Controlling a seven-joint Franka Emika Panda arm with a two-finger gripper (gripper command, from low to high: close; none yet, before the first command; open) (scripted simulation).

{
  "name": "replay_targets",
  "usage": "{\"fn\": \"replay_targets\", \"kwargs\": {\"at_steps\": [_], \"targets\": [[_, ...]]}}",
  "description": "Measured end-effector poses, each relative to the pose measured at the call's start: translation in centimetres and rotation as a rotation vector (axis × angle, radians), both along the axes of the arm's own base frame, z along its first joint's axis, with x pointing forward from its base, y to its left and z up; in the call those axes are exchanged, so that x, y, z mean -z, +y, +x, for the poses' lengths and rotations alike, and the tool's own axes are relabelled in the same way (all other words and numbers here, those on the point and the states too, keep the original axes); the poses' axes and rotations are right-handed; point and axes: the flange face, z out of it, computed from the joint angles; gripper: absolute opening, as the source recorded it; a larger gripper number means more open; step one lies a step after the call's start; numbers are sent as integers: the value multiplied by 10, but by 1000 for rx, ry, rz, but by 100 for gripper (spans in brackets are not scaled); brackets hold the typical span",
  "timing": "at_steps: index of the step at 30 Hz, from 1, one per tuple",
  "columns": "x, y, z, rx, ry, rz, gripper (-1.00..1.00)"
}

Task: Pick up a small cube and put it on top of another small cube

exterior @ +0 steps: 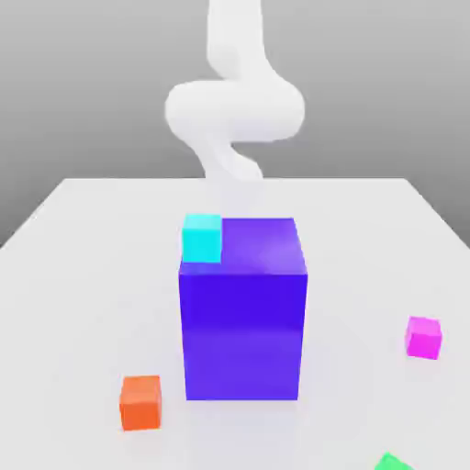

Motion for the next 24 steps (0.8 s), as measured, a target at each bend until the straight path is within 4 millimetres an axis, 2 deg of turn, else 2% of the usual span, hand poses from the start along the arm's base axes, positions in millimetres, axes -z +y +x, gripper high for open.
{"fn": "replay_targets", "kwargs": {"at_steps": [2, 5, 7, 10, 14, 16, 18, 20, 22, 24], "targets": [[42, 32, 22, -102, 63, -35, 0], [105, 80, 40, -251, 150, -89, 0], [147, 113, 44, -351, 205, -127, 0], [212, 160, 38, -503, 284, -188, 0], [299, 215, 10, -707, 385, -275, 0], [341, 238, -12, -808, 434, -320, 0], [381, 263, -45, -932, 478, -373, 0], [420, 277, -75, -1036, 524, -423, 0], [457, 281, -103, -1123, 569, -468, 0], [482, 282, -111, -1151, 586, -481, 0]]}}
